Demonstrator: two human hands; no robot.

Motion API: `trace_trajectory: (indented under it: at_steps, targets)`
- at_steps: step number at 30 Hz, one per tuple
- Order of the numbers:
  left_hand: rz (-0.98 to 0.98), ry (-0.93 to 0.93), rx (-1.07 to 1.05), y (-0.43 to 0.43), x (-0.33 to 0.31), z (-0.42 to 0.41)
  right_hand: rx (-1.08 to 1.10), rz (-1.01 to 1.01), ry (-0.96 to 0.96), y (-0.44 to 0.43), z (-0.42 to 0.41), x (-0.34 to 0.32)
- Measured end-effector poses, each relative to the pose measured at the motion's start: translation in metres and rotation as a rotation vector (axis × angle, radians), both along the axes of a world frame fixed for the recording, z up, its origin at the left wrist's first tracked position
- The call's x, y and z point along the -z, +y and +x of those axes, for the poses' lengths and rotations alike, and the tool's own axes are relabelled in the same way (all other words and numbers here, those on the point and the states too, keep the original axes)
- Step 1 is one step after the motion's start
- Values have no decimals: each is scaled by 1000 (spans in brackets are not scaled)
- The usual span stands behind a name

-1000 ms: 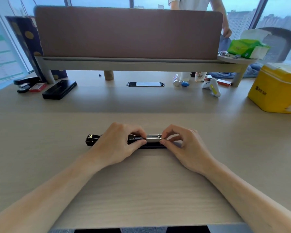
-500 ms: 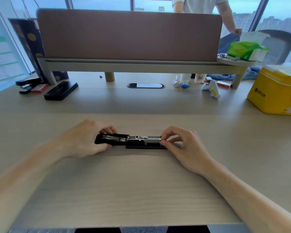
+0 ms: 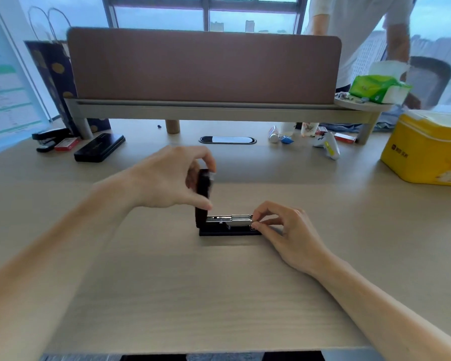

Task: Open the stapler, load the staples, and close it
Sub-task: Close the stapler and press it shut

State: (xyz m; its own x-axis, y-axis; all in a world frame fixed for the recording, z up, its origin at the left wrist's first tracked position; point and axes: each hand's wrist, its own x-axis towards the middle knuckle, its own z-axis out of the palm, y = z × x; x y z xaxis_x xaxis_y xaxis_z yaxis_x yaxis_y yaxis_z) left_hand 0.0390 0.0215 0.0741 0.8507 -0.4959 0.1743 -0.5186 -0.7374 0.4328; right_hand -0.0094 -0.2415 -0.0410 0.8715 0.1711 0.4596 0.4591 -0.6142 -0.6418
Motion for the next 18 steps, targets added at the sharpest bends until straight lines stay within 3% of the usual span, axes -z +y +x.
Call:
trace_trajectory:
  at_steps: [7, 15, 18]
  targets:
    - [-134, 74, 28, -38, 36, -2, -19, 17, 16, -1, 0, 0]
    - [-94, 102, 59, -49, 54, -5, -14, 55, 45, -1, 1, 2]
    - [-86, 84, 67, -48, 61, -3, 6, 188, 110, 0, 0, 1]
